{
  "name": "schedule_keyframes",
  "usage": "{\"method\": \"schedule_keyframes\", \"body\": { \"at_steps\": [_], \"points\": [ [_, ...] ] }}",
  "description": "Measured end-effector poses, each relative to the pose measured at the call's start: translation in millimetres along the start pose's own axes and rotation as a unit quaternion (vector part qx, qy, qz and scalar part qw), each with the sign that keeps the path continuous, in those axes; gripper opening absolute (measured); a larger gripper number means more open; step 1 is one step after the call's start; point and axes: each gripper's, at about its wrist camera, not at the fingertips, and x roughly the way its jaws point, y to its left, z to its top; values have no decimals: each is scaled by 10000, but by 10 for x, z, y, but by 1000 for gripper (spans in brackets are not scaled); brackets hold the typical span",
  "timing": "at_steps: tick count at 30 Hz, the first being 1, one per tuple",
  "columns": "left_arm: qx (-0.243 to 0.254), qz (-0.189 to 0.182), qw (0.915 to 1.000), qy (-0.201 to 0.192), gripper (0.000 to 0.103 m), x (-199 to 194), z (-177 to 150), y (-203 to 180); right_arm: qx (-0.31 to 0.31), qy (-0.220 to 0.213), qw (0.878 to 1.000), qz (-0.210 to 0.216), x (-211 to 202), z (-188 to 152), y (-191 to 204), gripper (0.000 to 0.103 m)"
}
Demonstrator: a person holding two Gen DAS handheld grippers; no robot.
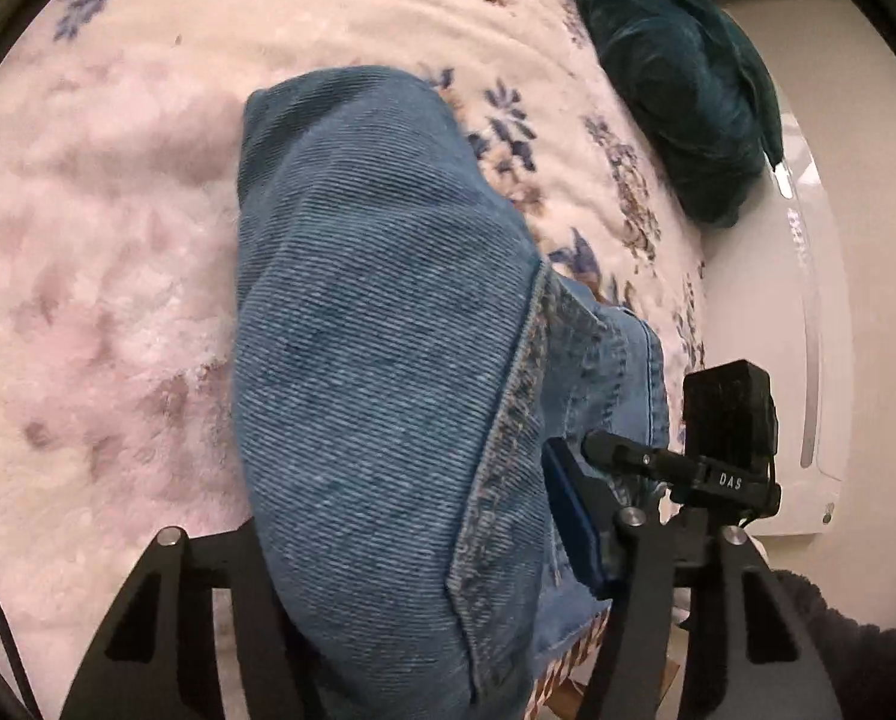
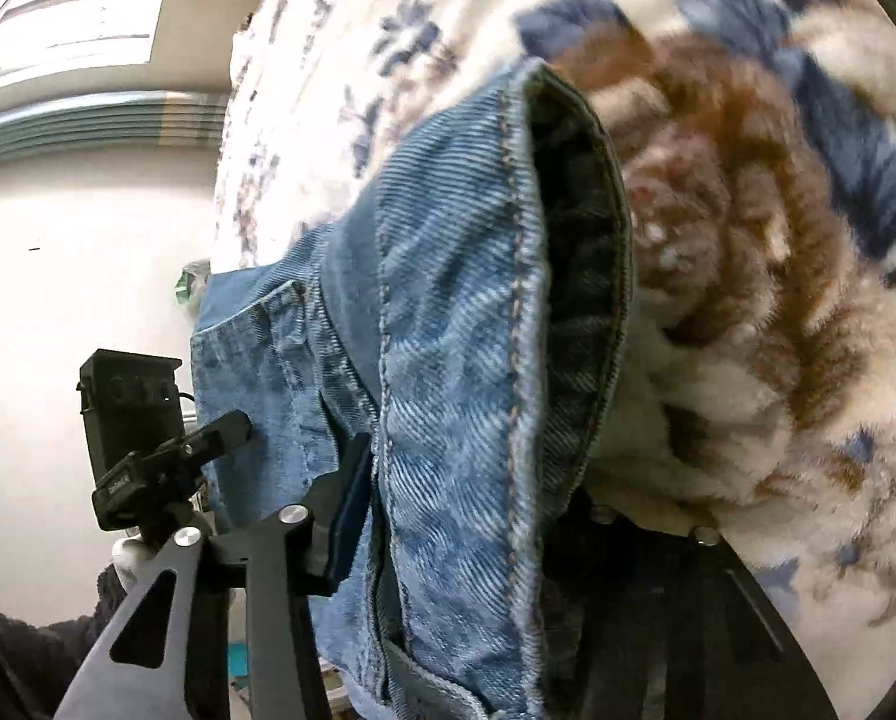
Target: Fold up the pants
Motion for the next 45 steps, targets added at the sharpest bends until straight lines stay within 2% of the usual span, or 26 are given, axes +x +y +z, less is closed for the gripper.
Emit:
{"method": "schedule_keyframes", "body": {
  "at_steps": [4, 7, 10, 13, 16, 21, 23, 26, 28, 29, 31, 32, 33, 35, 37, 39, 41, 42, 43, 45],
  "points": [
    [280, 25, 9996, 6, 58, -99, 135, -222, -94, -128, 9999, 12, -60, 44, 210, 46],
    [367, -22, 9993, -112, 58, -228, 347, -311, -95, -244, 9996, 45, -113, 268, 364, 45],
    [351, -73, 9990, -253, 57, -333, 696, -322, -215, -422, 9988, 101, -214, 611, 608, 45],
    [421, -64, 9981, -435, 57, -469, 1194, -325, -369, -555, 9977, 143, -258, 978, 853, 45],
    [458, -19, 9972, -585, 57, -538, 1659, -289, -635, -661, 9957, 123, -183, 1511, 1175, 45],
    [546, 145, 9955, -763, 57, -533, 2612, -117, -794, -772, 9938, 135, -20, 2426, 1521, 45],
    [613, 188, 9951, -759, 57, -468, 2937, -43, -907, -816, 9925, -19, 102, 2815, 1642, 45],
    [645, 245, 9950, -727, 58, -355, 3394, 121, -828, -821, 9932, -54, 250, 3210, 1638, 45],
    [499, 199, 9964, -655, 58, -217, 3656, 313, -721, -790, 9942, -87, 410, 3480, 1580, 45],
    [407, 189, 9972, -602, 58, -172, 3722, 427, -677, -775, 9946, -120, 451, 3540, 1560, 45],
    [264, 399, 9976, -494, 60, -31, 3842, 641, -527, -659, 9960, -298, 641, 3735, 1449, 45],
    [203, 603, 9974, -339, 70, 98, 3858, 811, -431, -571, 9963, -477, 735, 3790, 1365, 46],
    [129, 650, 9976, -222, 79, 173, 3863, 939, -406, -524, 9953, -706, 799, 3857, 1323, 61],
    [85, 366, 9992, -144, 80, 209, 3863, 1066, -387, -452, 9918, -1127, 901, 3914, 1234, 81],
    [49, 450, 9988, -160, 80, 128, 3851, 1014, -420, -463, 9909, -1191, 923, 3922, 1269, 84],
    [135, 767, 9965, -313, 80, 1, 3773, 907, -473, -474, 9877, -1411, 881, 3890, 1345, 85],
    [251, 1235, 9903, -592, 80, -165, 3694, 750, -634, -675, 9775, -1893, 797, 3828, 1529, 89],
    [359, 1539, 9842, -795, 81, -288, 3616, 652, -722, -794, 9721, -2084, 731, 3774, 1606, 93],
    [455, 1856, 9772, -928, 83, -391, 3564, 600, -820, -946, 9647, -2315, 626, 3693, 1739, 93],
    [777, 2542, 9551, -1310, 97, -622, 3316, 361, -965, -1322, 9377, -3066, 408, 3484, 2022, 93]
  ]
}}
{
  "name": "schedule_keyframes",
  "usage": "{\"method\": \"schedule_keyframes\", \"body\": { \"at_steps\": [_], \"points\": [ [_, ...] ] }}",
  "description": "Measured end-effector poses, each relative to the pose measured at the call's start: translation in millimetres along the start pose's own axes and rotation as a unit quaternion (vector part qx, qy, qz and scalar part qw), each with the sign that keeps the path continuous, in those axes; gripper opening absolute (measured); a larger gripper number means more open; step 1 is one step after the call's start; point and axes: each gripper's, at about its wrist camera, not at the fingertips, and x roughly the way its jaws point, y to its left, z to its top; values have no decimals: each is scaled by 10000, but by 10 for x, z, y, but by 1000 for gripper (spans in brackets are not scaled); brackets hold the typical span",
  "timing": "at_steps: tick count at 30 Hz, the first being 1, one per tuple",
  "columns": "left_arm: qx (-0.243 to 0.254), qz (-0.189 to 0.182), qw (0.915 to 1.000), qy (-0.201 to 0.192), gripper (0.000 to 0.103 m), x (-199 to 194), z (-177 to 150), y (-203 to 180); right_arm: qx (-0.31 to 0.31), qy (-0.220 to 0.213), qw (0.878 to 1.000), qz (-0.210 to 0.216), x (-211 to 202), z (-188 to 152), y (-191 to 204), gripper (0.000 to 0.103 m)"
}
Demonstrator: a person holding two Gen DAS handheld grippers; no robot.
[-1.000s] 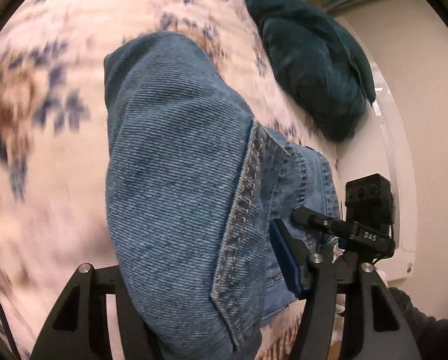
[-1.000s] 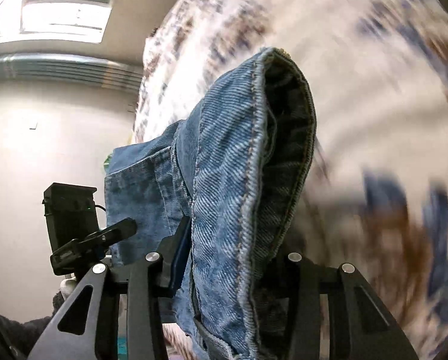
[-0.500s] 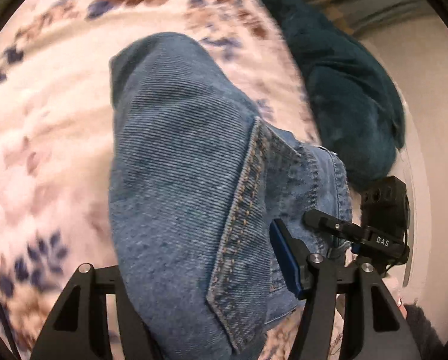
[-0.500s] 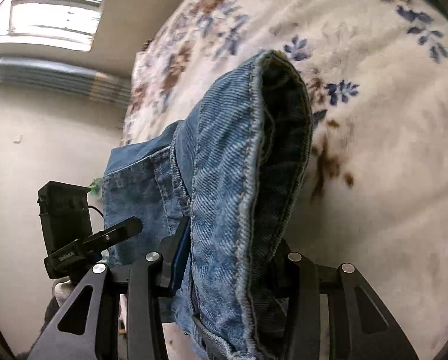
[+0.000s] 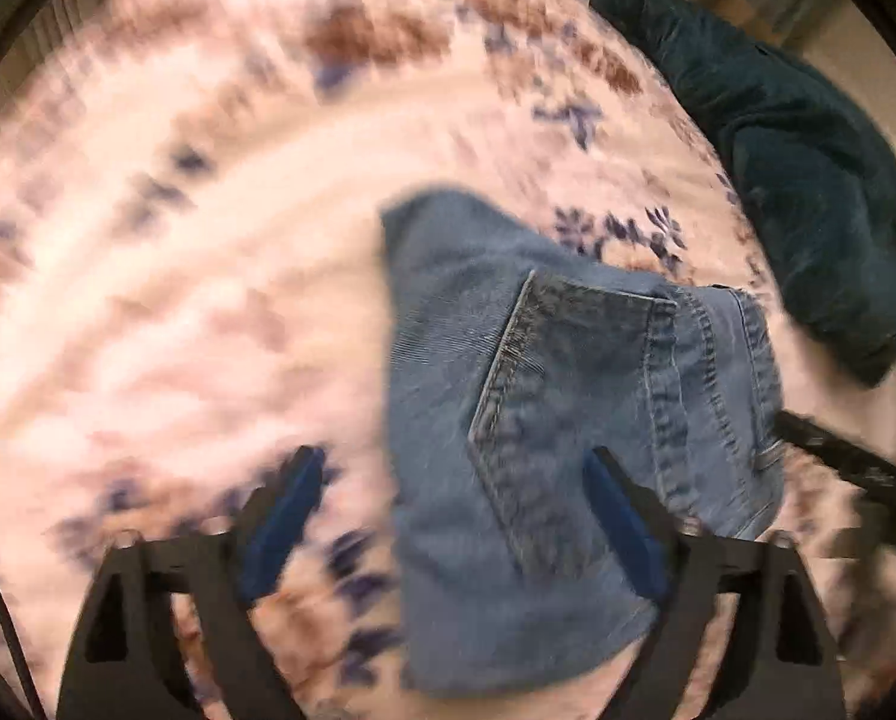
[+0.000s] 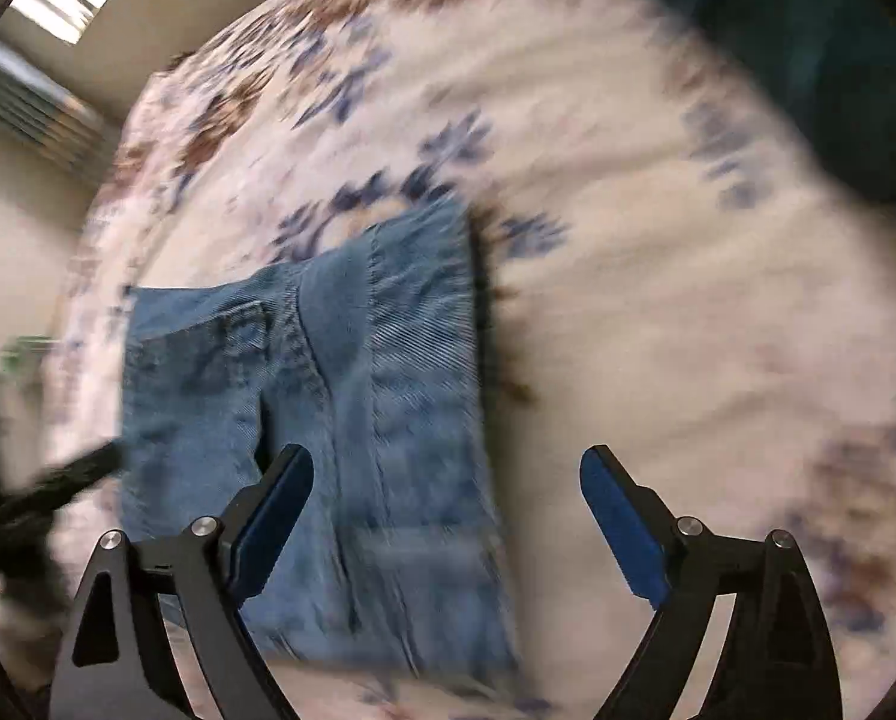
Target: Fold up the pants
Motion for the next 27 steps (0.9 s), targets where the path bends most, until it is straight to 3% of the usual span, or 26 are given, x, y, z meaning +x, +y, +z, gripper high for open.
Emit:
{"method": "schedule_keyframes", "body": {
  "at_steps": [2, 7, 11, 20, 27],
  "points": [
    [187, 323, 9991, -221, 98, -328, -127, -110, -4, -249, 9983, -525, -366, -198, 84, 93],
    [378, 925, 9934, -564, 98, -1149, -465, -469, -35, -550, 9942, -927, -1425, -787, 126, 96],
    [366, 1125, 9896, -823, 98, -1816, -694, -751, -197, -950, 9883, -1179, -2378, -1231, 229, 96],
    [252, 1167, 9856, -1196, 98, -3493, -1372, -1161, -493, -1493, 9807, -1159, -4399, -2147, 612, 96],
    [247, 1137, 9812, -1541, 98, -4665, -1999, -1237, -611, -1952, 9733, -1045, -5772, -2985, 928, 96]
  ]
}}
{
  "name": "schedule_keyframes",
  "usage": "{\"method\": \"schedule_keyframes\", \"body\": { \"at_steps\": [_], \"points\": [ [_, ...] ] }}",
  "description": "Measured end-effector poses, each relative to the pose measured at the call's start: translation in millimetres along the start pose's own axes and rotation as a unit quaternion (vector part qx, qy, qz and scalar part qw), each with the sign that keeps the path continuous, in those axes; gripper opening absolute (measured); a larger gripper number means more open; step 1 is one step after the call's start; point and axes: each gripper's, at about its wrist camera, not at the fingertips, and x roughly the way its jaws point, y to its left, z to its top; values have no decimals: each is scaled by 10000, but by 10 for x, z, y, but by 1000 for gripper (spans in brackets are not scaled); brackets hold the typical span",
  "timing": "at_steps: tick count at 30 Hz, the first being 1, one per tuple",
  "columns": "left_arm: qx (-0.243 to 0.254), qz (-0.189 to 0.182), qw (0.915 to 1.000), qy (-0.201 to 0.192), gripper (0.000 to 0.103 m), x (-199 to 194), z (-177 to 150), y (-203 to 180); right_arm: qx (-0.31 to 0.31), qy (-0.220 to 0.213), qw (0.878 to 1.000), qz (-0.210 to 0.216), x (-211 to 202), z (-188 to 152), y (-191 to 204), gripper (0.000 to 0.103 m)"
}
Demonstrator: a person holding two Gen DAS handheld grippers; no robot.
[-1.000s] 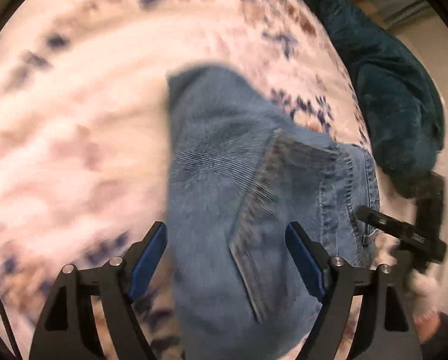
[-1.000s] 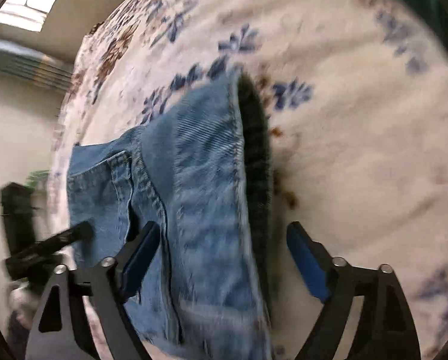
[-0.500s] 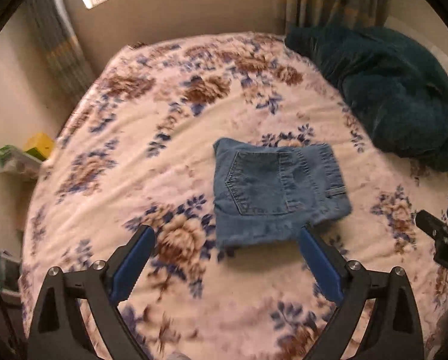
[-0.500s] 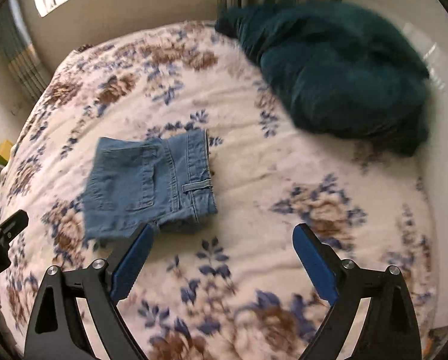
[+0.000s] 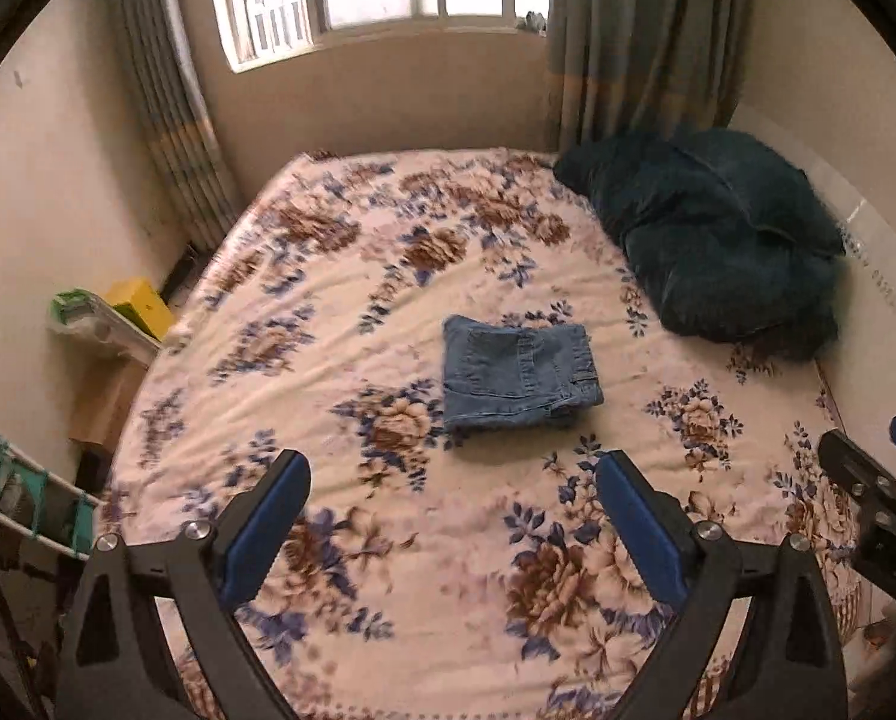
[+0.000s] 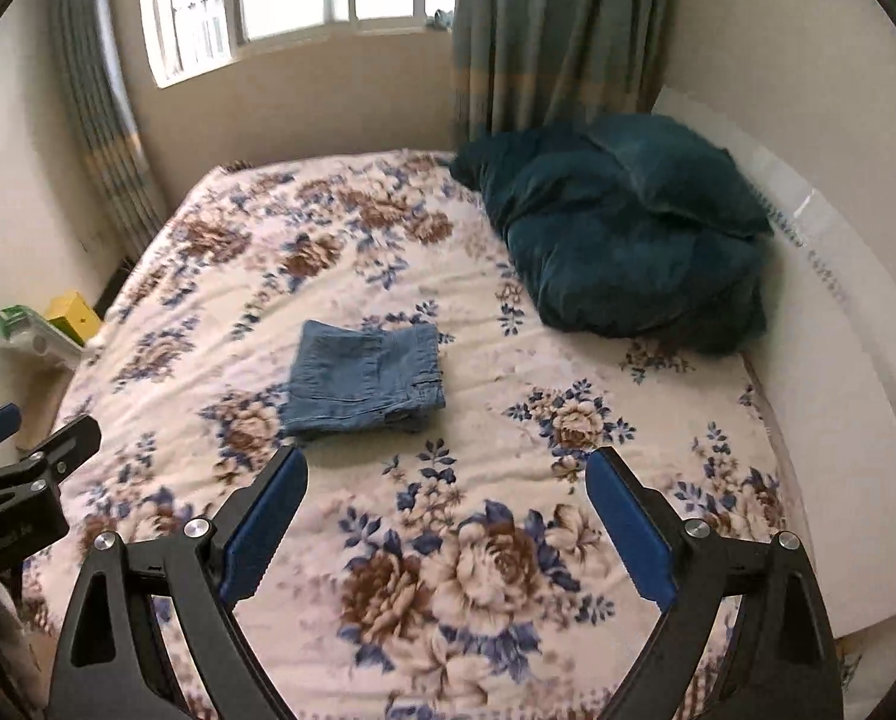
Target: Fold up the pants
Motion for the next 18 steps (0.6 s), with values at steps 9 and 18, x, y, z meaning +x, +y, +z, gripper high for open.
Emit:
{"method": "schedule_keyframes", "body": {
  "at_steps": [9, 18],
  "points": [
    [55, 18, 9988, -495, 98, -1342, -449, 216, 127, -545, 9984, -8, -1746, -498, 42, 97],
    [112, 26, 9966, -819, 98, -2174, -748, 340, 208, -888, 9958, 60, -2931, -925, 159, 97]
  ]
}}
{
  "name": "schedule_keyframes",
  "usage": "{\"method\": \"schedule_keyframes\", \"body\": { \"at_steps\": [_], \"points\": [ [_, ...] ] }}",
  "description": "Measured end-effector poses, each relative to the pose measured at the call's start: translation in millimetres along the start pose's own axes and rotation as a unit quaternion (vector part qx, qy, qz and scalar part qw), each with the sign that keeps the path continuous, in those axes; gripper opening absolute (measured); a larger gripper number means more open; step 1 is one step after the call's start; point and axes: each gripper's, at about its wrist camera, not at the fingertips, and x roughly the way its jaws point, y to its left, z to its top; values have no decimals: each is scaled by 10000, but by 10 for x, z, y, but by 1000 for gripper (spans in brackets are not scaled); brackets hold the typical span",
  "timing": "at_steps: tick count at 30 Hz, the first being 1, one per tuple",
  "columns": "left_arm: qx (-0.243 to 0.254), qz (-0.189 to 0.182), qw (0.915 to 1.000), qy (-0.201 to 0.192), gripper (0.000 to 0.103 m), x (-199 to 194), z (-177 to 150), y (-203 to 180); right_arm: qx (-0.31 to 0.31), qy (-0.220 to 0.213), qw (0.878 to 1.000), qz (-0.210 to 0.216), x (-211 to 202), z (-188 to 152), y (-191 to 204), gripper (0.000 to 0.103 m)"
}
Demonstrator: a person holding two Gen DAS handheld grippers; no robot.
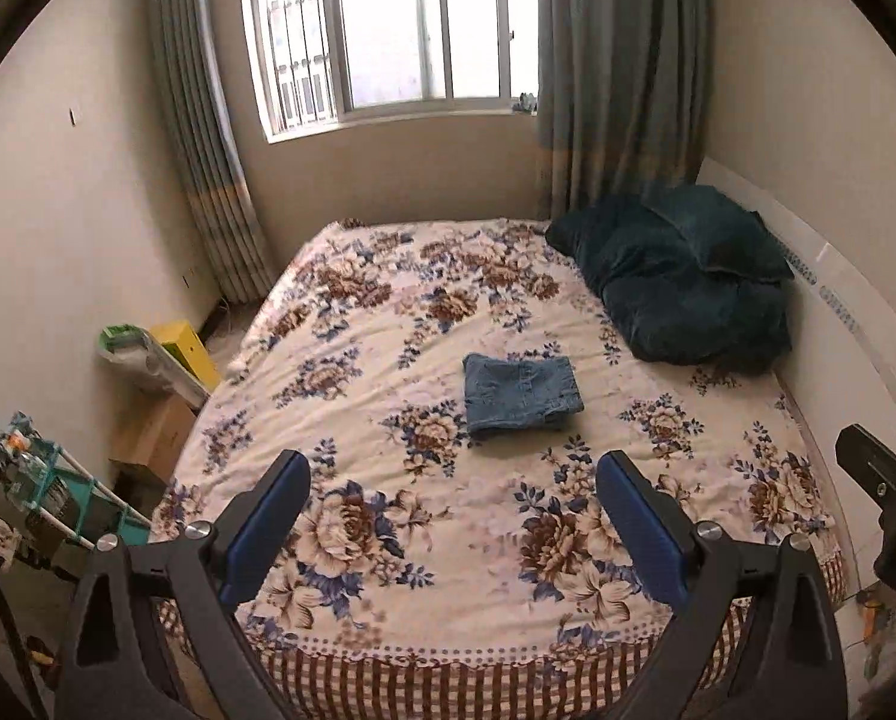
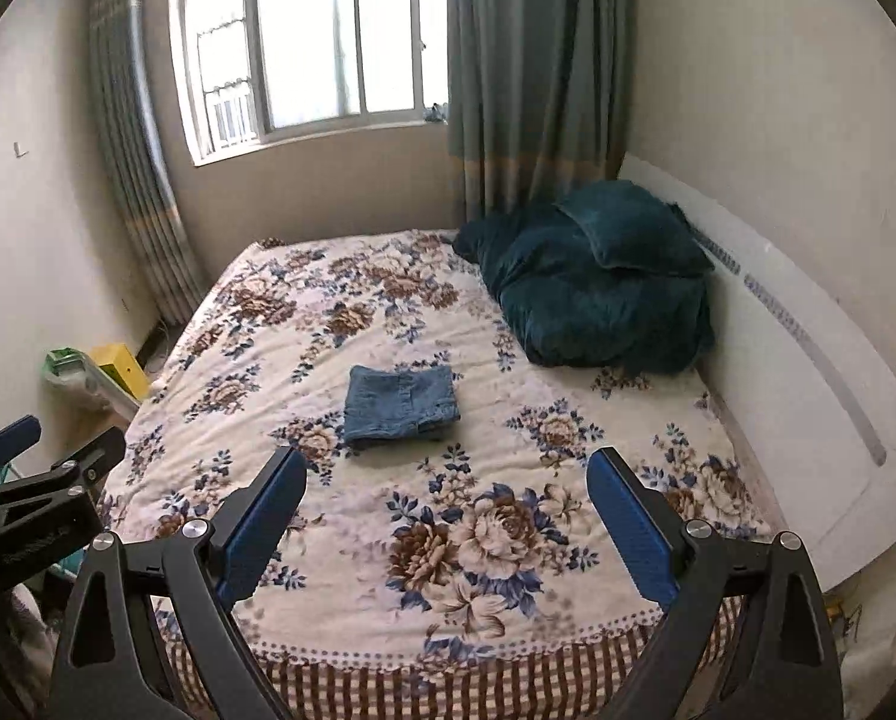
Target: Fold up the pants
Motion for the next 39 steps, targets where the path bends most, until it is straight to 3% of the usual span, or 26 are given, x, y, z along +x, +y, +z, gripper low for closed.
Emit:
{"method": "schedule_keyframes", "body": {
  "at_steps": [8, 13, 18, 21, 26, 39],
  "points": [
    [-98, 122, 9995, -292, 98, -460, -121, -107, -266, -471, 9985, 47, -637, -61, 23, 97],
    [-203, 259, 9989, -341, 98, -663, -221, -200, -245, -409, 9985, 254, -790, -176, -97, 97],
    [-307, 321, 9985, -323, 98, -773, -263, -273, -303, -324, 9979, 481, -820, -252, -183, 97],
    [-332, 326, 9983, -352, 103, -802, -248, -278, -237, -323, 9979, 519, -809, -243, -258, 97],
    [-265, 444, 9976, -459, 103, -802, -210, -288, -185, -366, 9980, 481, -746, -192, -321, 98],
    [-444, 354, 9984, -40, 103, -419, 145, -118, -259, -364, 9986, 300, -413, 211, -158, 101]
  ]
}}
